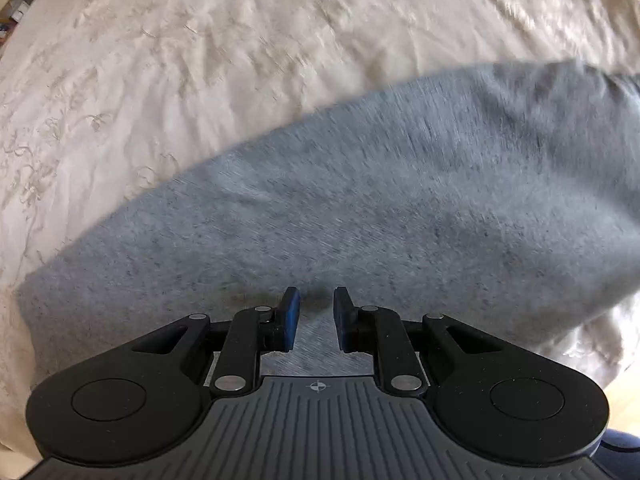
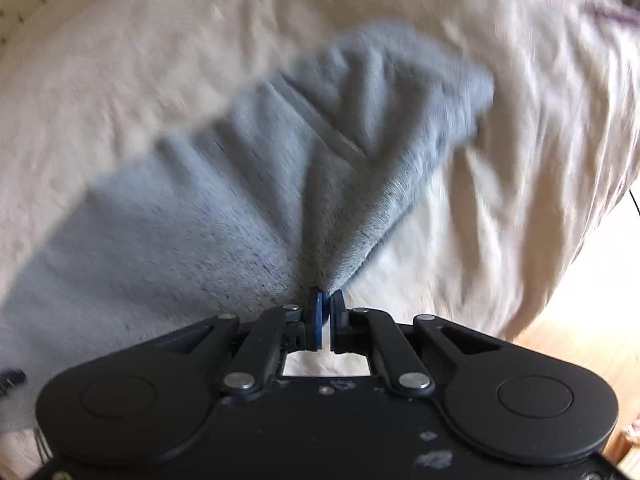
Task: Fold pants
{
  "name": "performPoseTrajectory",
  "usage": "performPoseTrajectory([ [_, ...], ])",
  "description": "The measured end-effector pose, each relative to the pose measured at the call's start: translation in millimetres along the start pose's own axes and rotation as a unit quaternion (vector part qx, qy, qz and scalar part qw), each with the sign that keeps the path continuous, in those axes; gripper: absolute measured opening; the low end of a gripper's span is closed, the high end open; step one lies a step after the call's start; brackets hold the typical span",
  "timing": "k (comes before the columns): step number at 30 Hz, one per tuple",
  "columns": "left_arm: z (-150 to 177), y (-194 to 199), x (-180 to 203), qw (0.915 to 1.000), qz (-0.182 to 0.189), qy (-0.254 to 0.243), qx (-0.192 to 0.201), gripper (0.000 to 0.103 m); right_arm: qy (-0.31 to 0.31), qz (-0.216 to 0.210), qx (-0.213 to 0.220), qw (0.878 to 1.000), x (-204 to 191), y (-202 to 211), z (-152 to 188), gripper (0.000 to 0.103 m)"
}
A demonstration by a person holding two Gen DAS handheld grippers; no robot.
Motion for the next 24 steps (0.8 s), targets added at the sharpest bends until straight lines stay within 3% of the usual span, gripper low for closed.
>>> performPoseTrajectory([
  [4,7,-30,17,0.9972,-0.041,-0.034,-0.052,0.018,0.07,-0.046,-0.07,0.994,-17,3,-18,0.027],
  [6,5,-27,23,0.9958,-0.052,-0.053,-0.053,0.016,0.117,-0.08,-0.09,0.986,-32,16,-27,0.027],
  [8,0,-15,26,0.9969,-0.04,-0.057,-0.036,0.017,0.154,-0.118,-0.078,0.978,-50,31,-46,0.03],
  [11,-15,6,27,0.9992,-0.009,-0.04,-0.005,0.018,0.185,-0.147,-0.02,0.972,-80,40,-77,0.05],
  [15,-45,22,31,0.999,0.01,-0.032,0.029,0.018,0.214,-0.152,0.012,0.965,-127,13,-121,0.053],
  [17,-60,23,35,0.9986,0.014,-0.03,0.04,0.018,0.214,-0.158,-0.012,0.964,-152,-11,-142,0.059],
  [19,-74,26,34,0.9983,0.016,-0.028,0.049,0.018,0.204,-0.159,-0.052,0.965,-177,-38,-159,0.06],
  [24,-94,25,34,0.9977,0.029,-0.021,0.059,0.018,0.227,-0.099,-0.121,0.961,-211,-86,-164,0.06],
])
Point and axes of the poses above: each gripper's, at about its wrist camera, not at the fingertips, and y roughly against the way its jaws point, x to its right, z to its underside, the point moved 2 cm from there along -y, roughly the way its jaws point
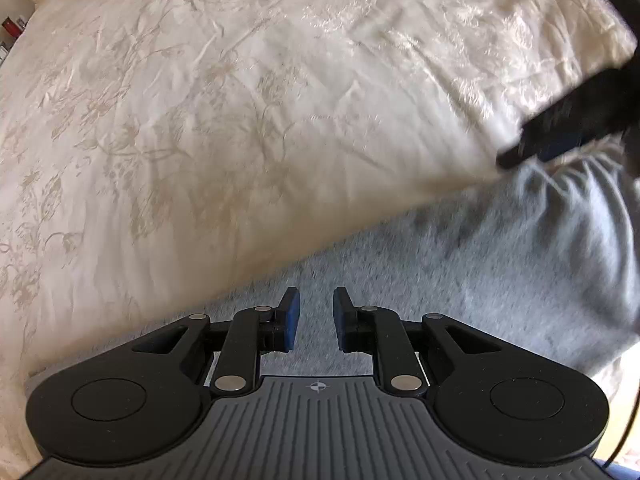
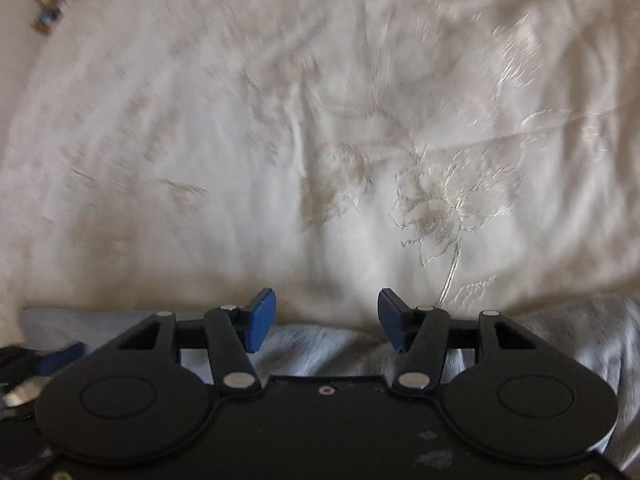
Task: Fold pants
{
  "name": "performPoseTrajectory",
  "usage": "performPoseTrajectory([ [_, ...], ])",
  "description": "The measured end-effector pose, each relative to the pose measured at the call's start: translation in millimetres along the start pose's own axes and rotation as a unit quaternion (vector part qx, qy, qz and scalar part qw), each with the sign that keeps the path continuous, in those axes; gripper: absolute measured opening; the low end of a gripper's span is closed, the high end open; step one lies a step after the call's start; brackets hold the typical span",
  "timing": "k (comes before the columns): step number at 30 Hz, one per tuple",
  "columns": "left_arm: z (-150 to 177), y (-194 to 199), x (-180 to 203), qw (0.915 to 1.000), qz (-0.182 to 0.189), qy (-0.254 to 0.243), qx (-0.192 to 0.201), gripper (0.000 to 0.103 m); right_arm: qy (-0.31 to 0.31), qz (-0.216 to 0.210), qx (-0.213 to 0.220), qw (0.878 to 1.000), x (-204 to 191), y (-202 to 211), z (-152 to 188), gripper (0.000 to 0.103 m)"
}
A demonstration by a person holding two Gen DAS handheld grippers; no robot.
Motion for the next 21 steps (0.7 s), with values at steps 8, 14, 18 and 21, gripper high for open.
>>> performPoseTrajectory([
  [8,-45,-7,3,0.9974,0.064,0.03,0.005,0.018,0.043,-0.013,0.022,0.999,-2,15,70,0.005],
  [14,-81,-37,41,0.995,0.099,-0.011,-0.009,0.018,0.011,-0.015,0.108,0.994,3,29,126,0.005],
  [18,-72,-68,72,0.9895,0.122,-0.042,-0.064,0.018,-0.012,-0.018,0.136,0.99,8,34,145,0.005],
  [21,-49,-78,88,0.9853,0.128,-0.074,-0.085,0.018,-0.017,-0.024,0.146,0.989,8,36,147,0.005],
])
Point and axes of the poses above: each gripper's, at about its wrist camera, not at the fingertips, and y roughly against the way its jaws point, x to its right, z to its underside, the point moved 2 cm from there along -y, roughly the way its jaws point
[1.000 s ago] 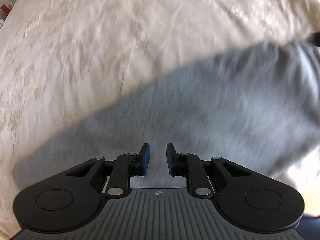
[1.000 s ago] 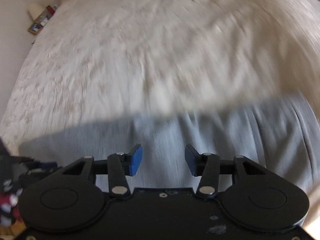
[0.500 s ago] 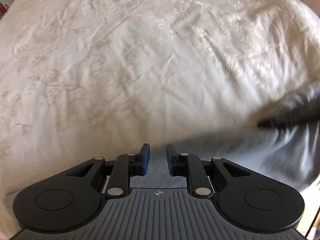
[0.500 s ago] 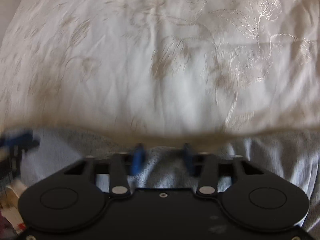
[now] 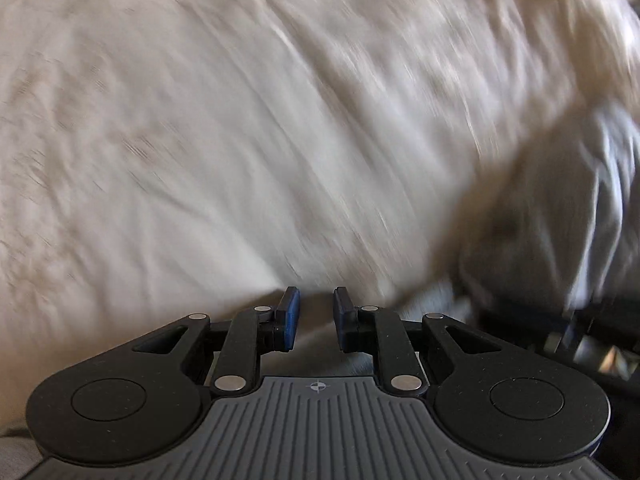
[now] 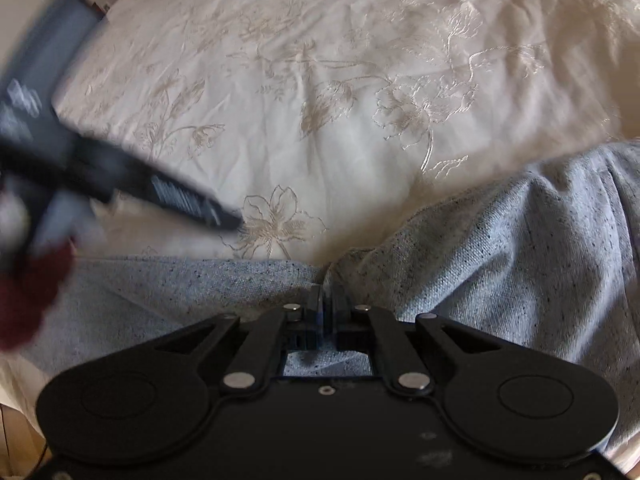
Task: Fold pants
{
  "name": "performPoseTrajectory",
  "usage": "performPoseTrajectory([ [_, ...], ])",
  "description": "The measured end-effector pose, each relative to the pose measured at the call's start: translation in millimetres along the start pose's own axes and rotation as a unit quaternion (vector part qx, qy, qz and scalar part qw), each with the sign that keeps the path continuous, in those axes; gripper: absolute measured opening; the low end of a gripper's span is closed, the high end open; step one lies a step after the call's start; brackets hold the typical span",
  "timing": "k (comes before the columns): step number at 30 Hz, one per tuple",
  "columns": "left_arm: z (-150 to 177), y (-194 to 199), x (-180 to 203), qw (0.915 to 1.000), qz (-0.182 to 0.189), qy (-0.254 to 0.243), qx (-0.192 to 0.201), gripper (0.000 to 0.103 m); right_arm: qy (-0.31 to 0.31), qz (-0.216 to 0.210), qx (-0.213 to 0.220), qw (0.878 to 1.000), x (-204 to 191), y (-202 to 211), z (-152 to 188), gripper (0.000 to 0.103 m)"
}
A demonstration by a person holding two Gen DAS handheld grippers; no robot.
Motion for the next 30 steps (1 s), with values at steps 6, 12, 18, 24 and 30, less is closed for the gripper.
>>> performPoseTrajectory([
  [6,31,1,19,0.998,-0.027,-0.048,0.03,0.018,0.009,0.012,0.038,0.999,3,21,-26,0.024],
  [12,46,1,13,0.9987,-0.017,-0.014,0.047,0.018,0.044,0.013,-0.025,0.999,-1,-13,-66,0.052],
  [18,52,6,8,0.9984,-0.014,-0.013,0.052,0.018,0.123,0.025,-0.134,0.983,-9,-57,-70,0.051],
  [24,49,4,13,0.9979,-0.017,-0.018,0.06,0.018,0.143,-0.008,-0.142,0.979,2,-48,-50,0.012],
  [30,43,21,9,0.9956,-0.03,-0.022,0.086,0.018,0.194,-0.003,-0.026,0.981,-12,0,-57,0.009],
])
Point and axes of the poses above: each gripper's, at about its wrist camera, not at the fingertips, and y roughly against the way its jaws point, x to its right, z to its underside, the point moved 2 cm from there along -y, roughly the way its jaws point
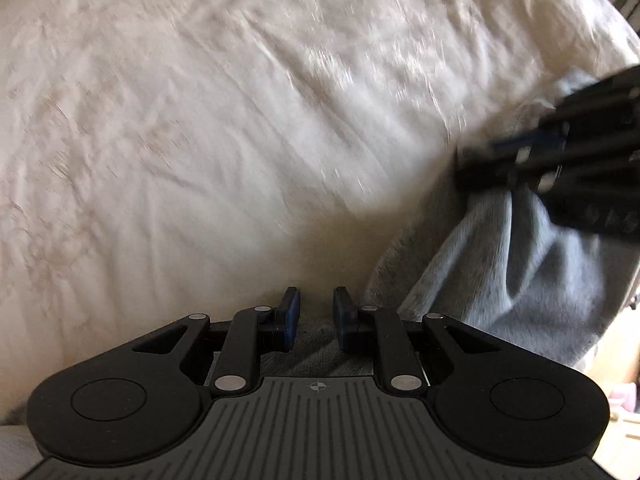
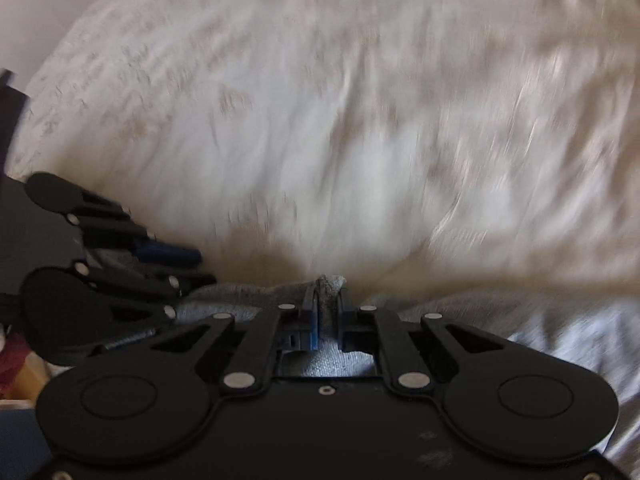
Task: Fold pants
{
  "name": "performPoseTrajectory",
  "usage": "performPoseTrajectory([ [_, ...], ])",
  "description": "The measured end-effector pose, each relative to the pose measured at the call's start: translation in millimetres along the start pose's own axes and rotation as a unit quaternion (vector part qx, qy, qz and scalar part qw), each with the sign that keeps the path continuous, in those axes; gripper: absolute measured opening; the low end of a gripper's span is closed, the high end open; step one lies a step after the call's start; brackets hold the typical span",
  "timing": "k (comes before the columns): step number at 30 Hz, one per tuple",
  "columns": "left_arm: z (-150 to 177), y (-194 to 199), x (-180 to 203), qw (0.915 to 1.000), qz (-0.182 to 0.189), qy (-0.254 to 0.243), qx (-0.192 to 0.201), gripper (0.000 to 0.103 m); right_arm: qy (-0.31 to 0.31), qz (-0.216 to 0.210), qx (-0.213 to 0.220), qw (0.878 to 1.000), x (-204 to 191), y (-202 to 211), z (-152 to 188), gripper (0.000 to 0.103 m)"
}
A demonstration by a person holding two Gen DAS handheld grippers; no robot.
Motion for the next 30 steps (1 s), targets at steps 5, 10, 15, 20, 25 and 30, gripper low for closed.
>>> performPoseTrajectory([
  [5,-26,33,-33,0.994,-0.039,0.057,0.084,0.018,0.019,0.036,0.086,0.995,8,16,-29,0.009],
  [10,-36,41,-69,0.9855,-0.055,0.121,0.106,0.018,-0.02,0.043,0.061,0.997,29,-36,-44,0.009],
  [15,-13,27,-73,0.99,-0.049,0.114,0.067,0.018,-0.024,0.048,0.02,0.998,31,-81,-45,0.01],
  [20,28,7,-65,0.9945,-0.048,0.094,0.003,0.018,-0.102,0.051,0.058,0.992,48,-61,-49,0.035],
  [25,58,2,-66,0.9942,-0.058,0.087,-0.027,0.019,-0.126,0.056,0.098,0.986,52,-10,-38,0.021],
  [30,66,8,-75,0.992,-0.06,0.108,-0.028,0.019,-0.072,0.029,0.05,0.996,22,-16,-19,0.009],
])
Point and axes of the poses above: each gripper's, at about its wrist camera, not at the fingertips, and y roughly against the way its jaws point, x to its right, z to its underside, the point moved 2 cm from there along -y, roughly the way its jaws point
